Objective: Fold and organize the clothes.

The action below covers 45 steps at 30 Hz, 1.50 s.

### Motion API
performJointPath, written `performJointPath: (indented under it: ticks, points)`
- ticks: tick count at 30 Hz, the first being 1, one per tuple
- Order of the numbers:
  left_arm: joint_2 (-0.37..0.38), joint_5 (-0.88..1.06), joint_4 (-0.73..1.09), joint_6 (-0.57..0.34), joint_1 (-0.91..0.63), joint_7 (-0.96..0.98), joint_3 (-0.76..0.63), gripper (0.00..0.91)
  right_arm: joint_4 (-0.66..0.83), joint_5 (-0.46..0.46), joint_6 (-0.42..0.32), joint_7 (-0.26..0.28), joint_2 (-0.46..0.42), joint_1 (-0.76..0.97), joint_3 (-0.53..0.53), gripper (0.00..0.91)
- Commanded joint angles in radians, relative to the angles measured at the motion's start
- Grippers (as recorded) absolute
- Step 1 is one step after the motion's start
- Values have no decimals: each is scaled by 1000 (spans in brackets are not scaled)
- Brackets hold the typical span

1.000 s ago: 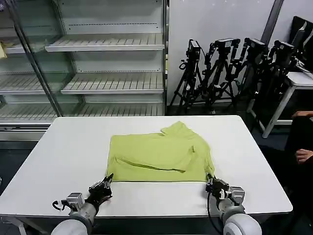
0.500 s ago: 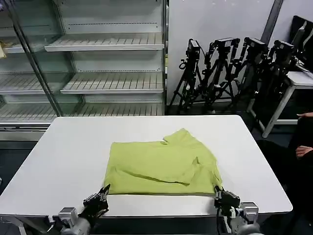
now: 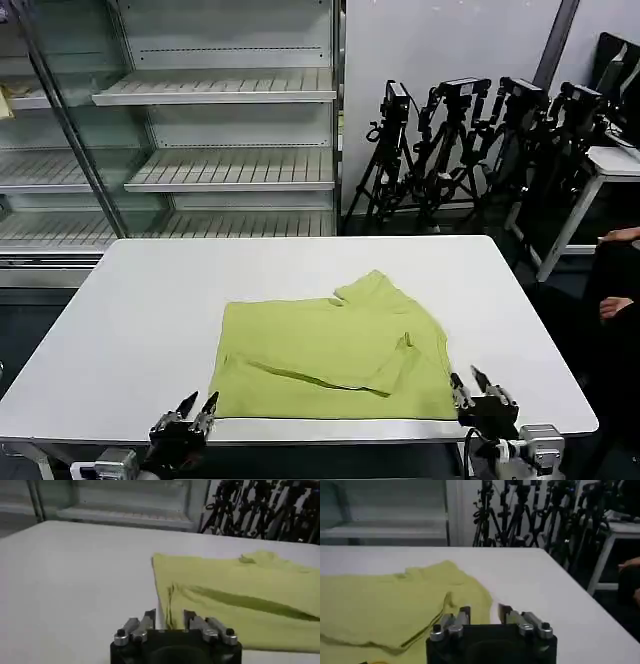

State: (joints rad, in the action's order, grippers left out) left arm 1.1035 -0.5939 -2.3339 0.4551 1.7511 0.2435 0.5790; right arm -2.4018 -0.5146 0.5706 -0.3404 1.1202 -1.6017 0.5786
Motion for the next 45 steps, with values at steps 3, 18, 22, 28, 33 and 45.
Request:
performJointPath:
  ticks: [3,18,22,28,33,45]
  points:
    - [-104,-255,154,91,-356,59,-43,907,224,-93,8,-42,-73,393,-132,907]
    - [-113,-157,543,122,-857,121,-352,907,703,-238,10,-102,14,895,-440,907]
    - [-89,-129,604,122,-919,132,-405,907,808,-238,10,-104,51,970,-491,907]
    - [-44,-84,669,123,-952,151,-421,907,952,-261,12,-102,94,1065,-567,907]
    - [-40,-95,714,123,-968,154,-430,907,1033,-256,11,-100,132,1107,-594,907]
    - [-41,-162,696,123,-924,137,-422,151,1114,-248,12,-58,174,1136,-628,50]
